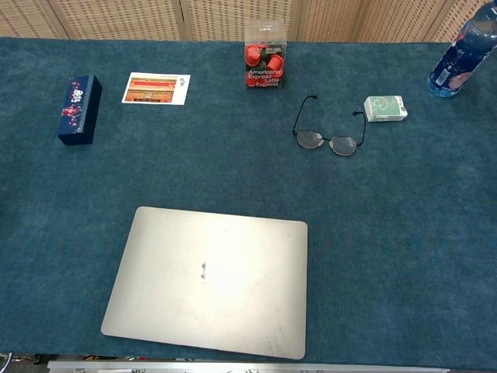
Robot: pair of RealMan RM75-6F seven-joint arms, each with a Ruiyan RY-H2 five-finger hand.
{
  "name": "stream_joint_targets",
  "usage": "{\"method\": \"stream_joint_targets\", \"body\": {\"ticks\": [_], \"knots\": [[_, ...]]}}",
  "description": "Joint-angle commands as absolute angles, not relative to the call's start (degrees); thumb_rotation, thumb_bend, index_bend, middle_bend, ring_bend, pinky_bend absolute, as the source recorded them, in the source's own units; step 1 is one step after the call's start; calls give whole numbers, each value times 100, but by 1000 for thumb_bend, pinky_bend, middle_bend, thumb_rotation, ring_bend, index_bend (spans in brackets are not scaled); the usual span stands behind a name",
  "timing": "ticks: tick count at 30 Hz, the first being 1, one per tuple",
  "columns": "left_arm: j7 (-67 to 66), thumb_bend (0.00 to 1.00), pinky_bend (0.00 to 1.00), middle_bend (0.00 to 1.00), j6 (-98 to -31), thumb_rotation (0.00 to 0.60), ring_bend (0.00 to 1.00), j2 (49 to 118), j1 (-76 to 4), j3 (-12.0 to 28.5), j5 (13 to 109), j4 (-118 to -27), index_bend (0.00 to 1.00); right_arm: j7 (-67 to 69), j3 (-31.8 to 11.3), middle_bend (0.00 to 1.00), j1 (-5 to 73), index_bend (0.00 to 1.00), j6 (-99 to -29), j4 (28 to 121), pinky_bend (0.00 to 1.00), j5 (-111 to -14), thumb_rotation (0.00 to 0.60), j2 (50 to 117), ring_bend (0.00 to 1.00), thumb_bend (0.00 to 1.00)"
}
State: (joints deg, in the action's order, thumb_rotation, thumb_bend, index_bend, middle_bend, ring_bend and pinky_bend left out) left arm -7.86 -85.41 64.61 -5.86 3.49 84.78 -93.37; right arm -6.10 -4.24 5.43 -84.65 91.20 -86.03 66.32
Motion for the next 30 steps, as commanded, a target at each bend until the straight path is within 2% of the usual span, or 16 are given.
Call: {"method": "stream_joint_targets", "body": {"ticks": [1,11,23,30], "knots": [[-800,93,474,482,-8533,600,400,6467,-587,341,8475,-9334,532,-595,-425,377,530,308,-8470,9109,467,-8578,600,6626,293,120],[-762,93,474,482,-8564,600,400,6468,-570,342,8464,-9332,532,-606,-445,377,558,307,-8491,9148,467,-8628,600,6610,293,128],[-601,93,474,482,-8576,600,400,6466,-524,278,8505,-9189,532,-739,-561,377,868,307,-8372,9087,467,-8862,600,6831,293,308],[-456,93,474,482,-8600,600,401,6451,-485,274,8483,-9098,533,-1019,-692,377,1188,307,-8055,9013,467,-8787,600,7103,293,409]]}}
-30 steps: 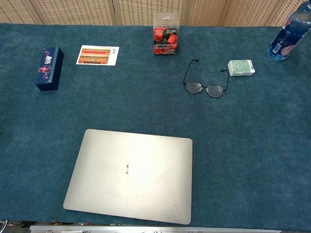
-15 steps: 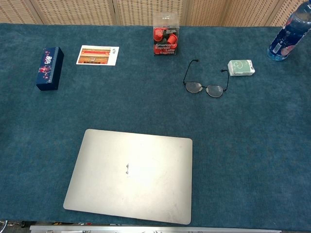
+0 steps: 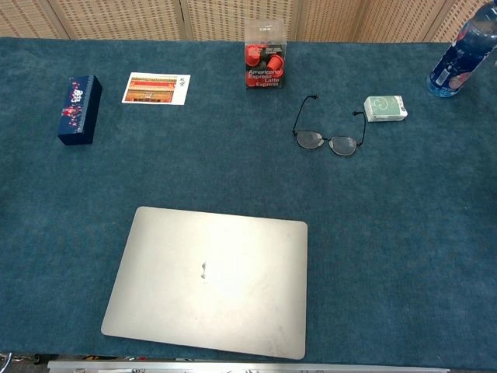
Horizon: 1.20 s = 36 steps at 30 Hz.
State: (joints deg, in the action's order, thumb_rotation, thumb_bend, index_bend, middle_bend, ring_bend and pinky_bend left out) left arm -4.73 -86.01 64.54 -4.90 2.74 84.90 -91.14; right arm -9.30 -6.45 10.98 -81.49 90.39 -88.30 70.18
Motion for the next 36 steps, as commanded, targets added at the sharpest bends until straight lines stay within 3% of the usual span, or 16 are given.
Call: {"method": "stream_joint_targets", "body": {"ticks": [1,14,36], "knots": [[-437,93,474,482,-8600,600,400,6450,-481,271,8481,-9086,534,-1076,-716,377,1241,307,-8004,9006,467,-8762,600,7157,293,418],[-303,93,474,482,-8565,600,400,6436,-479,253,8499,-8992,536,-1587,-1023,377,1794,308,-7599,8724,467,-8407,600,7861,293,491],[-136,93,474,482,-8550,600,400,6397,-443,236,8488,-8859,537,-1848,-1192,377,2570,307,-7117,8021,468,-8088,600,8923,293,493]]}}
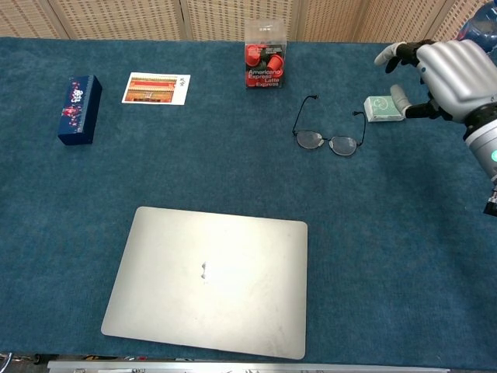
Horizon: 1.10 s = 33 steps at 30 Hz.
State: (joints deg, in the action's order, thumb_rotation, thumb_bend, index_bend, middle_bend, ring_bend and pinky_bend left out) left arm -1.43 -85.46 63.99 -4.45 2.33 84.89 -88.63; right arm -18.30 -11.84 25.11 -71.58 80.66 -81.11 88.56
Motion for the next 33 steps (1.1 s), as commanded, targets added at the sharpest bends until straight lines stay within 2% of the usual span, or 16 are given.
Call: {"method": "stream_joint_targets", "body": {"ticks": [1,33], "knots": [[-129,93,474,482,-8552,600,400,6396,-440,237,8484,-8857,537,-1850,-1193,377,2594,307,-7106,8005,468,-8086,600,8954,293,493],[-38,93,475,482,-8647,600,400,6289,-347,250,8470,-8825,543,-1666,-1219,377,3171,308,-6879,6922,468,-7902,600,9880,293,492]]}}
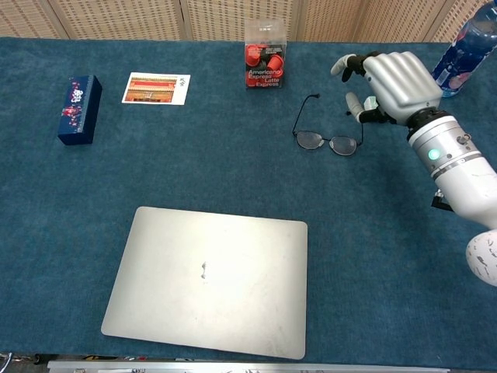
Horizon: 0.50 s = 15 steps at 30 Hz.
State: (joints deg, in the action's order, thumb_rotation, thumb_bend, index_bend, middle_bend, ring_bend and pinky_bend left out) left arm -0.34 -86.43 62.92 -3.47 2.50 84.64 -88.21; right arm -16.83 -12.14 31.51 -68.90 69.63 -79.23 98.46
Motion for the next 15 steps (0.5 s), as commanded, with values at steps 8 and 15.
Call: {"method": "stream_joint_targets", "body": {"ticks": [8,15], "knots": [[-54,93,475,482,-8644,600,400,6281,-345,252,8472,-8847,543,-1577,-1222,377,3230,308,-6806,6709,468,-7817,600,9993,293,491],[-57,93,475,482,-8644,600,400,6292,-332,244,8467,-8839,543,-1490,-1185,377,3270,308,-6712,6531,468,-7764,600,10075,293,482]]}}
